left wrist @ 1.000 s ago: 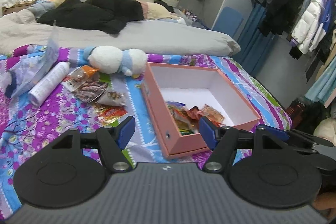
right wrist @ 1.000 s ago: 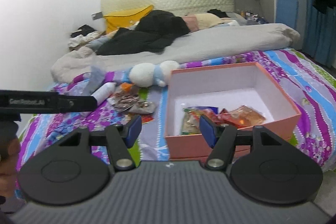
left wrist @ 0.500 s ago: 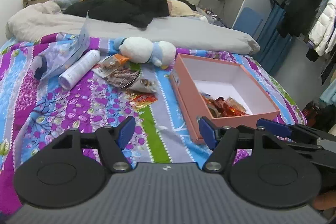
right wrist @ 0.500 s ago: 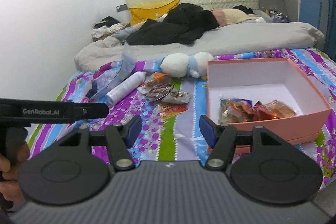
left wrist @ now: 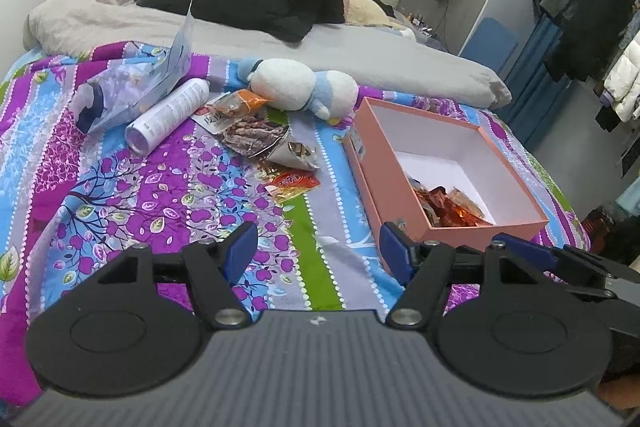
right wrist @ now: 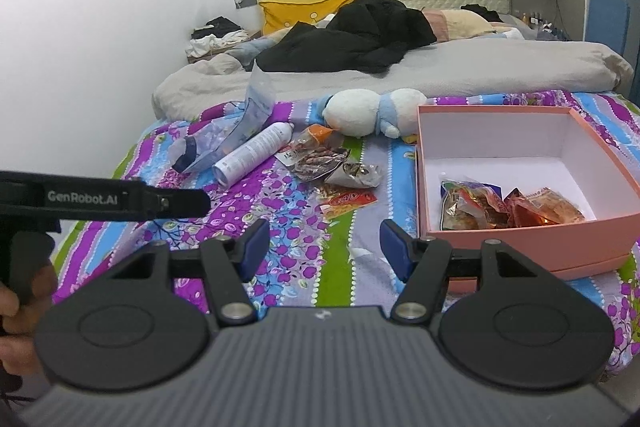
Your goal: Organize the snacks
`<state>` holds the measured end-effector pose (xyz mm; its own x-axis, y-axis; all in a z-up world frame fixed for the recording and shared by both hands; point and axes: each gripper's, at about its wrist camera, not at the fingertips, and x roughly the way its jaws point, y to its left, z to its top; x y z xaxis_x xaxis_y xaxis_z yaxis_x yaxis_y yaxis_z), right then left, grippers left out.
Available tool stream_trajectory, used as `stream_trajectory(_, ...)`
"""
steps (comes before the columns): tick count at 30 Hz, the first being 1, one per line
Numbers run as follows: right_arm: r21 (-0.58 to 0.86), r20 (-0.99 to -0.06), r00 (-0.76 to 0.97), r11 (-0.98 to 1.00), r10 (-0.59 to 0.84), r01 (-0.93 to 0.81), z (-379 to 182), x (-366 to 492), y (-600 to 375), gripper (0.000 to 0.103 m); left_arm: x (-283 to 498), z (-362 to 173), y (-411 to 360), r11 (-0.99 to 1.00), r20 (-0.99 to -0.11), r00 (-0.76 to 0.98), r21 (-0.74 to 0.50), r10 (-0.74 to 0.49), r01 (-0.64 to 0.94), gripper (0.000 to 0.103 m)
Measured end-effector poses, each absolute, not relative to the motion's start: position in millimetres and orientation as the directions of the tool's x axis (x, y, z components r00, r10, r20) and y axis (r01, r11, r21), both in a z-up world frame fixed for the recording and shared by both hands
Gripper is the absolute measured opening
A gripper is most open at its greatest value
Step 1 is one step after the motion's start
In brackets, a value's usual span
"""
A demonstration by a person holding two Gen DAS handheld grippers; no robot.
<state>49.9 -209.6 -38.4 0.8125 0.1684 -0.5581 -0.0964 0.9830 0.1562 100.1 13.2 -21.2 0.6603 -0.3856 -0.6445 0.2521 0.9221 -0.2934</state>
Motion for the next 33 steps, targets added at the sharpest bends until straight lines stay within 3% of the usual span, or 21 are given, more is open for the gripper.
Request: stream_trajectory(33, 0.105, -0.649, 0.741, 0.985, 0.171, -0.135, -98.5, 188.7, -190.3, 0.063, 271.4, -118.2, 36.3, 0.948, -0.775, 0.548, -0.279, -0.315, 0.15, 0.076)
